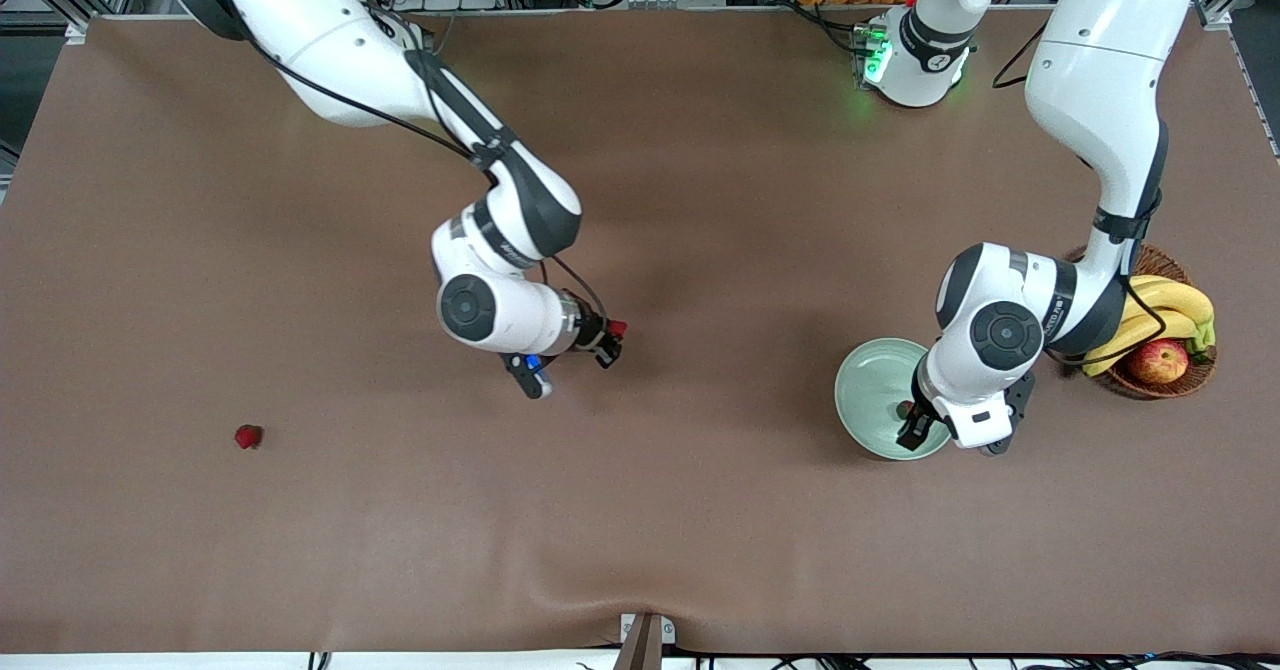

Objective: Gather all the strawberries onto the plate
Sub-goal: 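Set the second strawberry down near the plate with the right gripper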

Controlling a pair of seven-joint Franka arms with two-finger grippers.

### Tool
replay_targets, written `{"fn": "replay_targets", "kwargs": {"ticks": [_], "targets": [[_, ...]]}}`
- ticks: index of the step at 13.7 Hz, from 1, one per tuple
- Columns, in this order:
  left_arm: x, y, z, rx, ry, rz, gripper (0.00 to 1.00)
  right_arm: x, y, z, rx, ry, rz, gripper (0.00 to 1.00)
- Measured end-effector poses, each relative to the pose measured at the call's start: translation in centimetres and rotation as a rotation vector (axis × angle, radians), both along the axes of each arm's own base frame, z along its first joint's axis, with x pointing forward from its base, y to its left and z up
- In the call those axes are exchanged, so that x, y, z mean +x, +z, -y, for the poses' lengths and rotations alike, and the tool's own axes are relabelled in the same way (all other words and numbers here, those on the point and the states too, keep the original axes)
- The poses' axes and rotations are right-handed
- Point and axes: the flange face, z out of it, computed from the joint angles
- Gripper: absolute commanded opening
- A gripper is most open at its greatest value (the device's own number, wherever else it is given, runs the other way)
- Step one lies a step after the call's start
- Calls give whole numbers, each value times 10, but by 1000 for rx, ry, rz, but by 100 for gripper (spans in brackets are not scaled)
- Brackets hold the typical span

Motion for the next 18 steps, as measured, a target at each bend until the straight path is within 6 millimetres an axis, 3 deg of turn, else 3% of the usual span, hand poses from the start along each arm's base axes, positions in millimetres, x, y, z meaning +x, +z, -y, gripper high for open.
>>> {"fn": "replay_targets", "kwargs": {"ticks": [3,5,6,7,9,12,16,18], "targets": [[-6,11,18,-16,-26,7,100,-16,-28,-32,20,-38,49,8],[-11,15,33,-29,-46,8,100,-26,-45,-46,27,-59,67,54],[-12,16,38,-33,-51,9,100,-31,-52,-53,32,-69,80,93],[-13,17,41,-35,-54,9,100,-35,-57,-59,36,-77,91,100],[-15,19,49,-43,-57,10,100,-36,-57,-62,37,-84,98,100],[-20,21,65,-58,-73,9,100,-19,-39,-49,7,-83,43,100],[-29,24,90,-82,-49,9,100,33,37,11,-25,-86,-66,100],[-41,25,121,-92,-39,7,100,52,75,46,-17,-62,-63,100]]}}
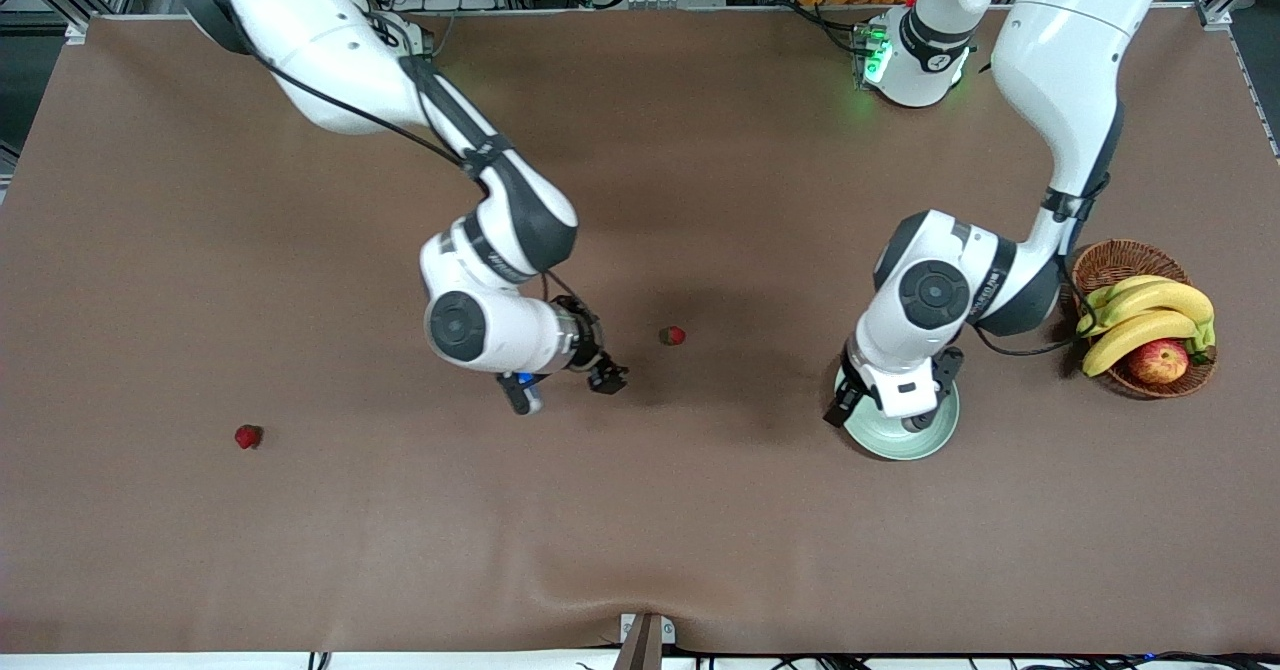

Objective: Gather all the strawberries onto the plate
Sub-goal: 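Set the second strawberry down near the plate with the right gripper, then grasp the second strawberry with the left gripper while the right reaches the third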

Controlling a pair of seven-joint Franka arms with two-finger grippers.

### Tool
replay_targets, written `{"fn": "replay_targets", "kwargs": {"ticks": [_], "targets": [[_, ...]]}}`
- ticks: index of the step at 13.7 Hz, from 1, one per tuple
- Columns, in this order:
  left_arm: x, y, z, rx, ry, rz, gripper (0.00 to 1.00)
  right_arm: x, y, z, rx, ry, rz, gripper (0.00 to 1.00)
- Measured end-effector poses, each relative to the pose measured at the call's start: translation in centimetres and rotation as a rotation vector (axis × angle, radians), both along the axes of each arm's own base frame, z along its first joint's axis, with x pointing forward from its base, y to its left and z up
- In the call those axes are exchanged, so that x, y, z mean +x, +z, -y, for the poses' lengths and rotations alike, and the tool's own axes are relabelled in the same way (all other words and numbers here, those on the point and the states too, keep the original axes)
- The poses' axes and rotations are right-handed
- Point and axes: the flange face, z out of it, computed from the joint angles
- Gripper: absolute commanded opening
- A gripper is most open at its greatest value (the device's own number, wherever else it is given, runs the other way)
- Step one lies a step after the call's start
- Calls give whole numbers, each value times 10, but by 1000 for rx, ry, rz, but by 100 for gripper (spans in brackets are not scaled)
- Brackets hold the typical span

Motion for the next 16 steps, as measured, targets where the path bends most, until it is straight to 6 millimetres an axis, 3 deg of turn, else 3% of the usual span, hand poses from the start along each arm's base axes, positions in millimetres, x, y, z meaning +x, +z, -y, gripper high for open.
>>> {"fn": "replay_targets", "kwargs": {"ticks": [2,4,6,8,10,13,16], "targets": [[-20,0,45,-9,23,0,100,11,34,41,1,57,-12,100],[-44,1,101,-27,56,4,100,21,63,96,10,123,-24,100],[-67,-6,155,-47,107,0,100,31,83,153,33,191,-16,100],[-94,-23,197,-48,145,-22,100,40,95,203,65,266,17,100],[-112,-38,219,-45,207,-40,100,48,98,258,102,336,58,100],[-104,-49,222,-54,339,-46,100,55,100,334,100,444,131,100],[-94,-65,219,-53,427,-56,100,62,89,378,-63,636,193,100]]}}
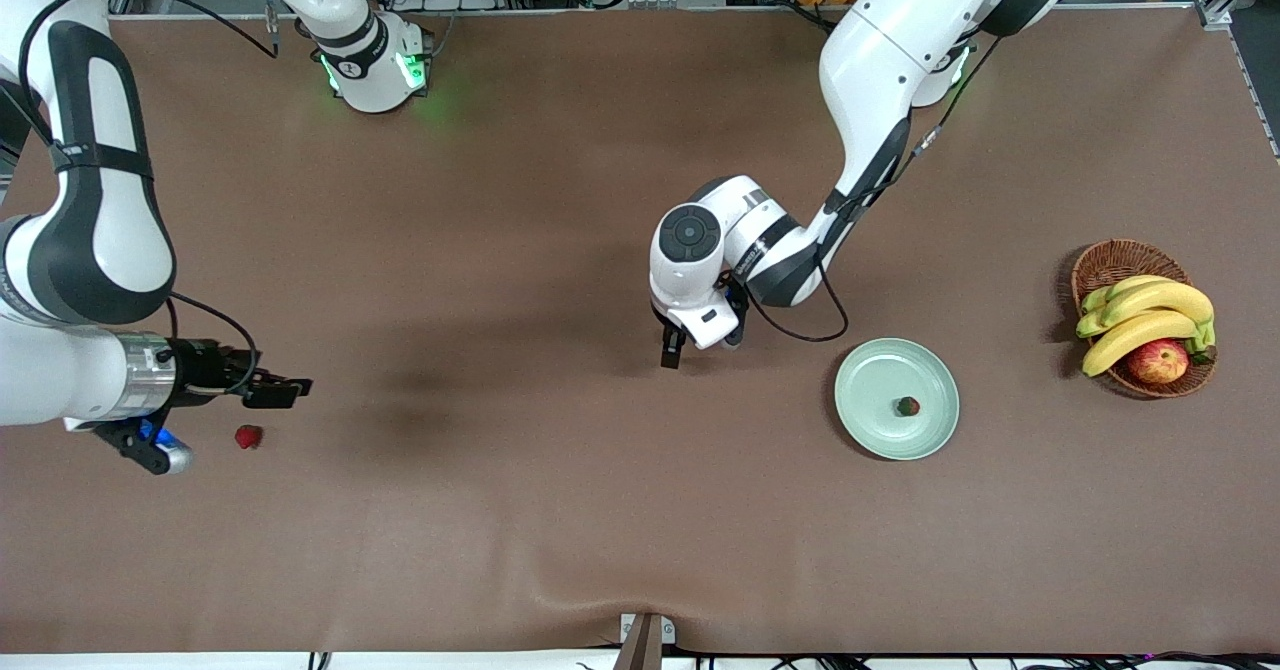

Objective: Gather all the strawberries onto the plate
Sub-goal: 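Grasp the second strawberry with the left gripper while the right reaches the third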

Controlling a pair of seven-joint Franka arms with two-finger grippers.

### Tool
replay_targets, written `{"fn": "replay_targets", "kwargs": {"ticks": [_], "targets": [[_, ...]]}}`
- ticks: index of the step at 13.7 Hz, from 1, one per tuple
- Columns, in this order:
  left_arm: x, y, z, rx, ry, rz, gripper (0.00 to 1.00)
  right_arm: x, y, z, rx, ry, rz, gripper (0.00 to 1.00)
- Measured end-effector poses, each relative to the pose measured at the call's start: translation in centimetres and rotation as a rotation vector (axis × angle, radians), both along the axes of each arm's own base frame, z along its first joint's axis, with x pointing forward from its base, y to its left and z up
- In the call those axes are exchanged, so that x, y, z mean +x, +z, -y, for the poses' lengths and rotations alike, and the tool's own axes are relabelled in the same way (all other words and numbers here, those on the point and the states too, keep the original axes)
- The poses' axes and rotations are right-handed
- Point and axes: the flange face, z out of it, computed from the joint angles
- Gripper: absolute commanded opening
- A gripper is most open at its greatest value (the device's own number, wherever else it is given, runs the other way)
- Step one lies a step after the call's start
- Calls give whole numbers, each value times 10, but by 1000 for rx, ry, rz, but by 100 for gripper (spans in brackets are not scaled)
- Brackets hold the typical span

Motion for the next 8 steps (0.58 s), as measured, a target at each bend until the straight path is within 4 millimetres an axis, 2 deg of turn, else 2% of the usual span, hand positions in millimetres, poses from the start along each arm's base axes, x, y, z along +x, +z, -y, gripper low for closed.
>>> {"fn": "replay_targets", "kwargs": {"ticks": [2,3,4,6,8], "targets": [[1,-2,1,-3,18,-1,100,9,-23,7,-35,127,78,100],[2,-1,2,-6,19,2,100,12,-44,14,-32,192,104,100],[2,0,2,-8,20,4,100,14,-68,27,-27,241,124,100],[2,-2,3,-7,19,2,100,15,-114,67,-13,309,173,100],[-1,-7,5,-4,15,-4,100,15,-137,99,-21,392,220,100]]}}
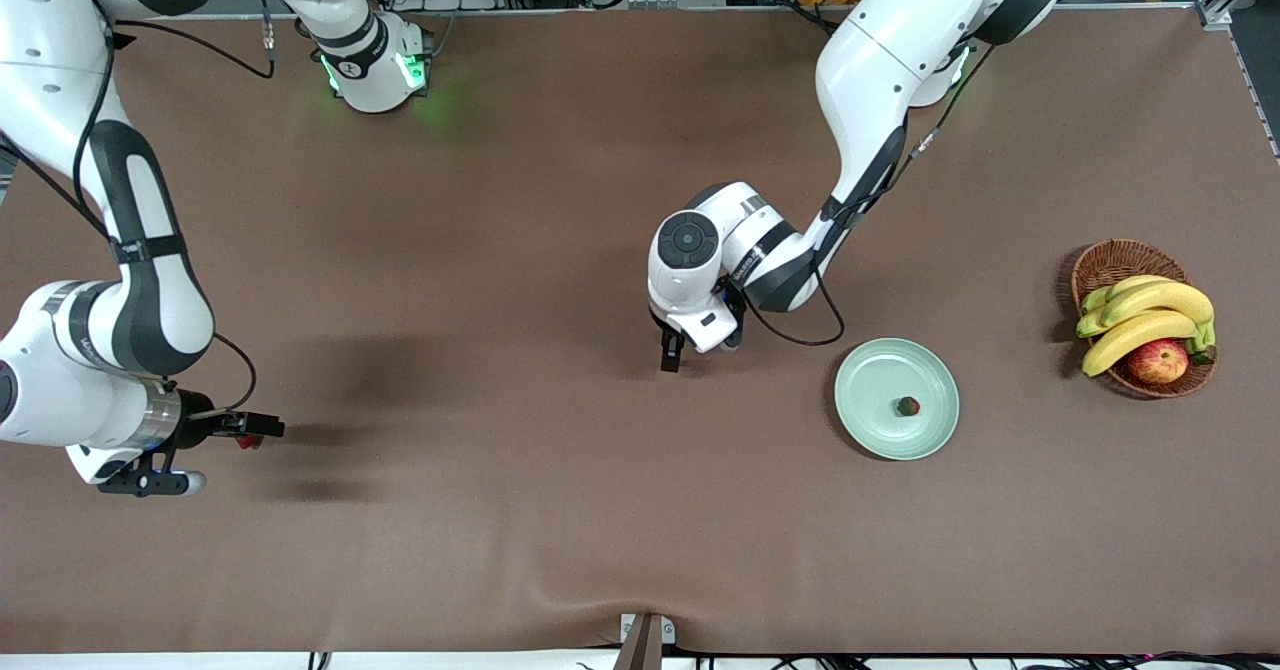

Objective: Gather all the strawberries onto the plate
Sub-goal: 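Grasp the second strawberry with the left gripper while the right reaches the third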

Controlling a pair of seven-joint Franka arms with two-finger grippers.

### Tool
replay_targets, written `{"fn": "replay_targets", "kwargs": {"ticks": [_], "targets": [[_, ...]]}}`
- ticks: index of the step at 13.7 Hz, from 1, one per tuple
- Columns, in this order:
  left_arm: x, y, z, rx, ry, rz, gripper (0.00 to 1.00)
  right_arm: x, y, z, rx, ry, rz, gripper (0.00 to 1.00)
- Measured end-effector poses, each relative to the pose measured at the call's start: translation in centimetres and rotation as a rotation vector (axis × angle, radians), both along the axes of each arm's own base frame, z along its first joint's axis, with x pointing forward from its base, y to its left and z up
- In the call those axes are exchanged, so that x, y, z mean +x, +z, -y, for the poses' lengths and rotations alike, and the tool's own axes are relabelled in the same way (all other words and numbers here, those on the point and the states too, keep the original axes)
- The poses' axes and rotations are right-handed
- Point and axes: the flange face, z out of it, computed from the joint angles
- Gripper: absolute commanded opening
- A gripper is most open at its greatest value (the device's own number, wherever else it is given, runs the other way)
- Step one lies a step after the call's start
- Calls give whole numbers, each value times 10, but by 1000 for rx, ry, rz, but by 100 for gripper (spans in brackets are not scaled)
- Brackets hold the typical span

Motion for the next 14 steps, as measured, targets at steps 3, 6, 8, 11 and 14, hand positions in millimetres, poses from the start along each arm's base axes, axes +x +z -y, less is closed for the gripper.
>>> {"fn": "replay_targets", "kwargs": {"ticks": [3,6,8,11,14], "targets": [[-4,-11,2,7,-5,-13,100,3,-13,30,-40,141,84,100],[-4,-14,1,11,-5,-14,68,1,-38,36,-32,167,74,93],[-6,-18,2,30,-12,-3,54,-3,-60,35,-20,168,46,81],[-14,-22,9,54,-33,12,10,-8,-87,33,-5,170,15,56],[-14,-18,11,51,-22,16,0,-8,-86,38,-11,171,15,12]]}}
